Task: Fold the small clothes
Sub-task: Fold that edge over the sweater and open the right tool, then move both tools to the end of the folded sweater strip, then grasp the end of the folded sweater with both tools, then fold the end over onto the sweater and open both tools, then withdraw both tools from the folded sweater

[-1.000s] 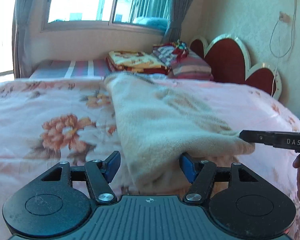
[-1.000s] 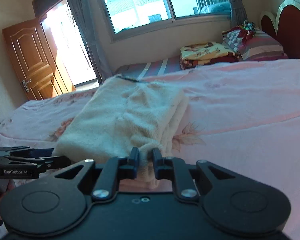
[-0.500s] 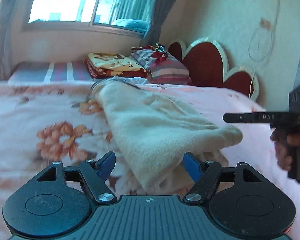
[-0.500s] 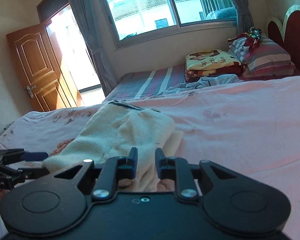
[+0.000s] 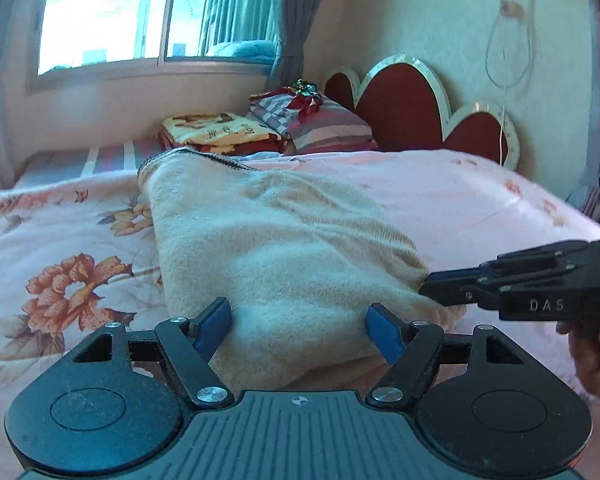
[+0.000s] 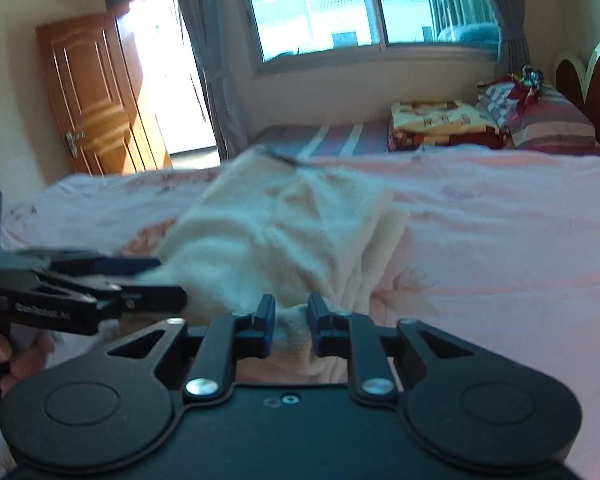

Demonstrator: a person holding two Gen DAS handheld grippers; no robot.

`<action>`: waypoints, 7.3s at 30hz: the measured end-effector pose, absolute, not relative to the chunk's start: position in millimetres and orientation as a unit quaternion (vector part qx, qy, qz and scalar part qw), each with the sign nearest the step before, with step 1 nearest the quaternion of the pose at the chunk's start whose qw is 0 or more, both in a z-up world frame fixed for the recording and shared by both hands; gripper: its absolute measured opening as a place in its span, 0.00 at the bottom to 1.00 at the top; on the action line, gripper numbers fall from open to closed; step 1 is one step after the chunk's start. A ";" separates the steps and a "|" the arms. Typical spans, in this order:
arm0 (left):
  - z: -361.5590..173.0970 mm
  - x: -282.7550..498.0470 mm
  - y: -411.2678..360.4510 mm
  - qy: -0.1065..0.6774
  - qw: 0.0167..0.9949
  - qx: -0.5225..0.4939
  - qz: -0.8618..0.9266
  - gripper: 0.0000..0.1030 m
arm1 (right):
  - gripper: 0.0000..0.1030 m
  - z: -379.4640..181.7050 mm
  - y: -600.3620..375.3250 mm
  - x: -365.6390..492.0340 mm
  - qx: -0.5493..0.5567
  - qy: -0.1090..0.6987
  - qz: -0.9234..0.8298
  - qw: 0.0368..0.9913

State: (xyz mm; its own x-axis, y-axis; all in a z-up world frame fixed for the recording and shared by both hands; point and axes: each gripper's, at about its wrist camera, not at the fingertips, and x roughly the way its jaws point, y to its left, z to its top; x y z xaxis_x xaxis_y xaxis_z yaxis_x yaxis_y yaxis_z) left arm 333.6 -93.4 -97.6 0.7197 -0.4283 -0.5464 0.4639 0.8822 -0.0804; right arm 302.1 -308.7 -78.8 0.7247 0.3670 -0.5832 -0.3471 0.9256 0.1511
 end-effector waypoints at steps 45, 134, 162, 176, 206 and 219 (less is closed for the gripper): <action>-83.2 388.9 -54.7 0.350 0.915 0.008 -0.203 0.92 | 0.32 -66.0 -336.9 339.9 0.064 0.374 0.181 0.907; -68.9 437.0 -2.1 0.428 0.844 -0.153 -0.287 0.34 | 0.24 -51.9 -318.3 383.7 0.218 0.394 0.254 0.856; -134.6 303.5 267.8 0.408 0.862 -0.256 -0.161 0.62 | 0.24 -124.9 -115.0 324.8 0.264 0.448 0.292 0.803; -51.7 260.3 225.3 0.332 0.916 -0.095 -0.205 0.63 | 0.22 -43.3 -114.2 265.6 0.121 0.371 0.291 0.873; -46.2 273.4 202.5 0.283 0.945 -0.035 -0.161 0.73 | 0.32 -36.9 -58.3 267.4 -0.006 0.316 0.228 0.921; -80.9 295.3 181.0 0.325 0.934 -0.005 -0.148 0.73 | 0.33 -77.1 -26.5 331.9 -0.039 0.381 0.203 0.901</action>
